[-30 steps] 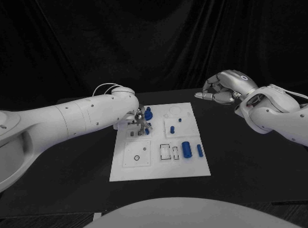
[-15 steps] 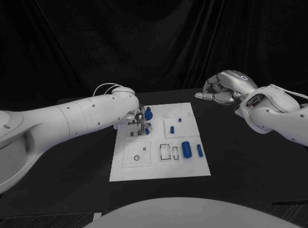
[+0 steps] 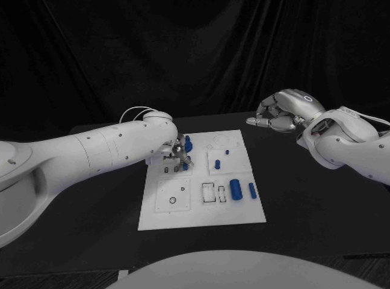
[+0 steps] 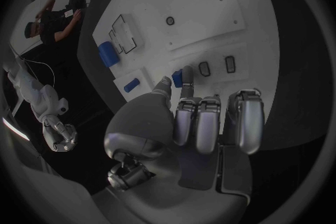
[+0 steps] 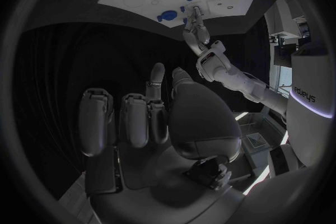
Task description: Assemble the parts on the task board
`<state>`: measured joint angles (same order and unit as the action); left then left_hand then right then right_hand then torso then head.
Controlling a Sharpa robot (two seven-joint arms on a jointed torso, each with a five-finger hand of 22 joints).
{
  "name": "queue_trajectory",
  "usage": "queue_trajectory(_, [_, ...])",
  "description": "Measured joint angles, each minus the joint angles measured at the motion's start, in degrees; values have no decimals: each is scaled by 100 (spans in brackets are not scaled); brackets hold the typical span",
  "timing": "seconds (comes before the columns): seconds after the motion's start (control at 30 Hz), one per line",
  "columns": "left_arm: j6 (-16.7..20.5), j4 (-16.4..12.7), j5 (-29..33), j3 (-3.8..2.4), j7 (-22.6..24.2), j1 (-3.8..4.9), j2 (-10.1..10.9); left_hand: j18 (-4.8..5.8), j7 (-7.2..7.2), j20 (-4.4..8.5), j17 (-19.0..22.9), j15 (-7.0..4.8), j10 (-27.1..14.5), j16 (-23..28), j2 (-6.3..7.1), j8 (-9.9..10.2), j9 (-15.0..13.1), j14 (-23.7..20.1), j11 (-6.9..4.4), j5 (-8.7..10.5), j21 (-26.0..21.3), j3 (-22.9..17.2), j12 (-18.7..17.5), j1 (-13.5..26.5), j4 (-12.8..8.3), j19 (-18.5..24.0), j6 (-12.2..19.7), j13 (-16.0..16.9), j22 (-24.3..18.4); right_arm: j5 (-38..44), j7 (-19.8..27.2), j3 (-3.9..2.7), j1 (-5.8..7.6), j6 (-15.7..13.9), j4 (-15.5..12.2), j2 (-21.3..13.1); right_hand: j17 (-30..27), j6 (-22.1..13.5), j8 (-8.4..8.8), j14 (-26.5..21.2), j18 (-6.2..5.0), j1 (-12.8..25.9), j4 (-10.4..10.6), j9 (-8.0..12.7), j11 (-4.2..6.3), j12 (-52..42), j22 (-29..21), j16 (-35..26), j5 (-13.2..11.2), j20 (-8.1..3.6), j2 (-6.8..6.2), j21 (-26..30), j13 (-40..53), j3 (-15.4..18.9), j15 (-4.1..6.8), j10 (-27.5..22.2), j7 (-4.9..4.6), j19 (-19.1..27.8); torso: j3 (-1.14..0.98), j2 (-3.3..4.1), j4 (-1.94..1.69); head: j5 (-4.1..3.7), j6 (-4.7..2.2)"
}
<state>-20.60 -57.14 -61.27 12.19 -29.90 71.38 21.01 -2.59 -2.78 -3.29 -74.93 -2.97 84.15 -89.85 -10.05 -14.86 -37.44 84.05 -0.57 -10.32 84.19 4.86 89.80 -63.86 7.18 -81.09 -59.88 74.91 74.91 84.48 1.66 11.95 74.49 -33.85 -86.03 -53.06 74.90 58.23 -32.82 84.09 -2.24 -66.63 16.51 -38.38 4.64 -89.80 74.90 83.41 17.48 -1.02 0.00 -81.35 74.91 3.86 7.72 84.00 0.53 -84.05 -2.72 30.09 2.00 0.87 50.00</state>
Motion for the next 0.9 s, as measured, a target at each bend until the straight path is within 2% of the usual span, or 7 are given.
queue_trajectory(0.37, [-13, 23, 0, 0, 37, -25, -2, 0, 0, 0, 1, 0, 0, 0, -21, 57, -7, 0, 0, -66, -23, -120, 0, -25, -86, 0, 0, 0, 0, 0, -28, 0, 0, 24, -4, -6, 0, 0, 0, 0, 0, 1, 0, -14, 0, 0, 0, -22, 0, 0, 1, 0, 0, 0, 0, 0, 0, 0, 1, 0, -3, -47, 0])
queue_trajectory(0.47, [-13, 25, 0, 0, 49, -26, 0, -1, -21, 0, 1, 0, 0, 0, 0, 134, -14, 0, 0, -234, -23, -248, 0, -46, -150, 0, -21, 0, 0, 0, -35, 0, 0, 31, -7, -6, 0, 0, 0, 0, 0, 18, 0, -14, 0, 0, 2, -22, 0, 0, 18, 0, -1, 0, 0, 0, 0, 0, 2, 0, -3, -49, 0])
queue_trajectory(0.63, [-11, 25, -1, -1, 73, -27, 9, 0, 0, 0, 1, 0, 0, 0, 27, 191, -24, 0, 0, -390, -43, -395, 0, -73, -237, 0, -43, 0, 0, 0, -43, 0, 0, 42, -8, -6, 0, 0, 0, 0, 0, 24, 0, -18, 0, 0, 5, -22, 0, 0, 24, 0, -1, 0, 0, 0, 0, 0, 2, 0, -3, -48, 0])
queue_trajectory(0.7, [-7, 22, -1, -1, 91, -27, 14, 0, -1, 21, 1, 0, 0, 0, 86, 269, -32, 0, 0, -696, -43, -625, 0, -131, -363, 21, -42, 0, -1, 0, -48, 0, 0, 48, -8, -5, 0, 0, 17, 0, 0, 24, 0, -23, 0, 0, 4, -22, 0, 0, 24, 0, -1, 0, 0, 0, 0, 0, 2, -1, -3, -38, 0])
queue_trajectory(0.9, [12, 23, -1, -1, 165, -29, 34, -1, -9, 21, 1, 0, -8, 0, 141, 377, -79, 0, -7, -1057, -90, -1171, 0, -93, -551, 21, -75, -1, -1, 0, -60, 0, 0, 71, -8, -3, 0, 0, 33, 0, -1, 44, 0, -39, 0, 0, 4, -22, 0, 0, 49, 23, -1, 0, 0, 0, 0, 0, 4, -2, -3, -36, 0])
